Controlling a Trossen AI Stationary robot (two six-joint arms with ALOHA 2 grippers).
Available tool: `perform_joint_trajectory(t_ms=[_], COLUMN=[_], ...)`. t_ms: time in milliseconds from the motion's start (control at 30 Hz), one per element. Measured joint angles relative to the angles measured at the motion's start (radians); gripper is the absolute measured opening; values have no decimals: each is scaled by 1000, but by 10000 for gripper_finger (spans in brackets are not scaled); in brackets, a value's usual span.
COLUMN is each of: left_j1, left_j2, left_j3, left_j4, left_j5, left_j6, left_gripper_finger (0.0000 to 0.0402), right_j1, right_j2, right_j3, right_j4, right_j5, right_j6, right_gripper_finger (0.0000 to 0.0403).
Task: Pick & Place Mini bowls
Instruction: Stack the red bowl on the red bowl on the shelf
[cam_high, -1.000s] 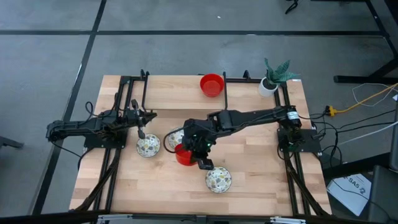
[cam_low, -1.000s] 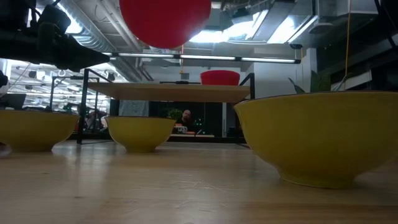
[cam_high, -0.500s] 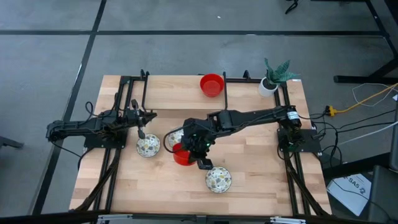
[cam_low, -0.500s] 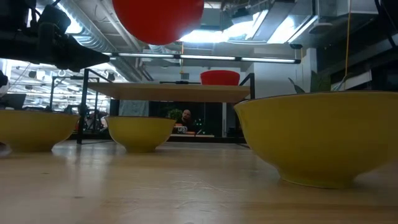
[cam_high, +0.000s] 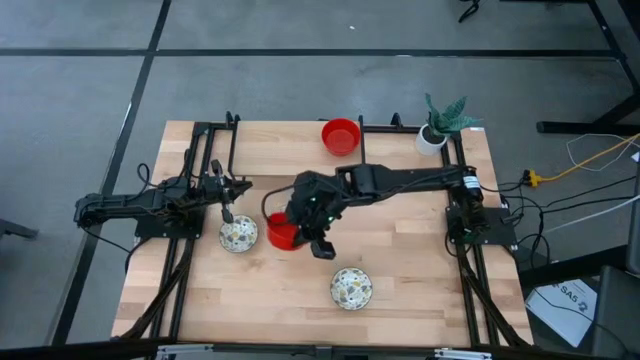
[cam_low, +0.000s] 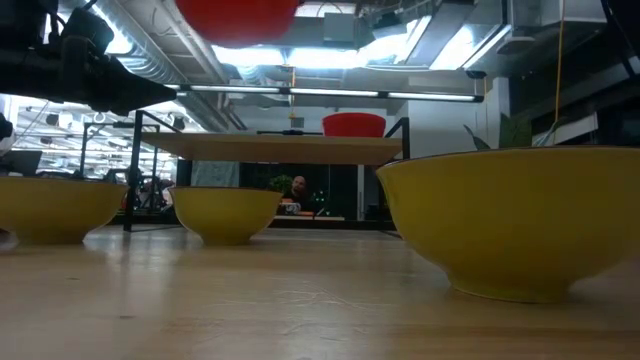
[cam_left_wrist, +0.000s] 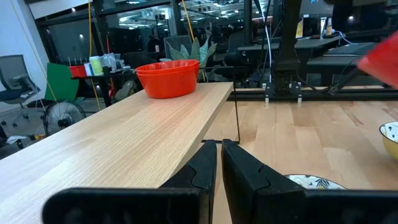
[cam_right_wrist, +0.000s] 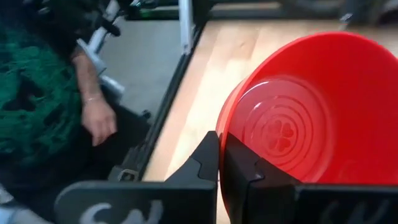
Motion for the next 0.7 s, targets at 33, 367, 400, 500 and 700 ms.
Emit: perform_joint_trajectory(t_ms=[33,367,400,500,700], left_j1=[0,0,0,0,0], left_j2=[0,0,0,0,0], left_j3=[0,0,0,0,0], left_j4=[0,0,0,0,0], left_j5=[0,0,0,0,0], left_j6=[0,0,0,0,0], left_gripper_finger=[20,20,19,20,20], right_j1=[-2,-25,-27,-30,-41], right_j2=[0,0,0,0,0], right_j3=[16,163,170,187,188], right_j4=[-4,-5,-5,-11,-24], right_j5=[18,192,216,292,450], right_j6=[-7,-101,-115,-150,-227], right_gripper_finger=[7,7,7,7,7])
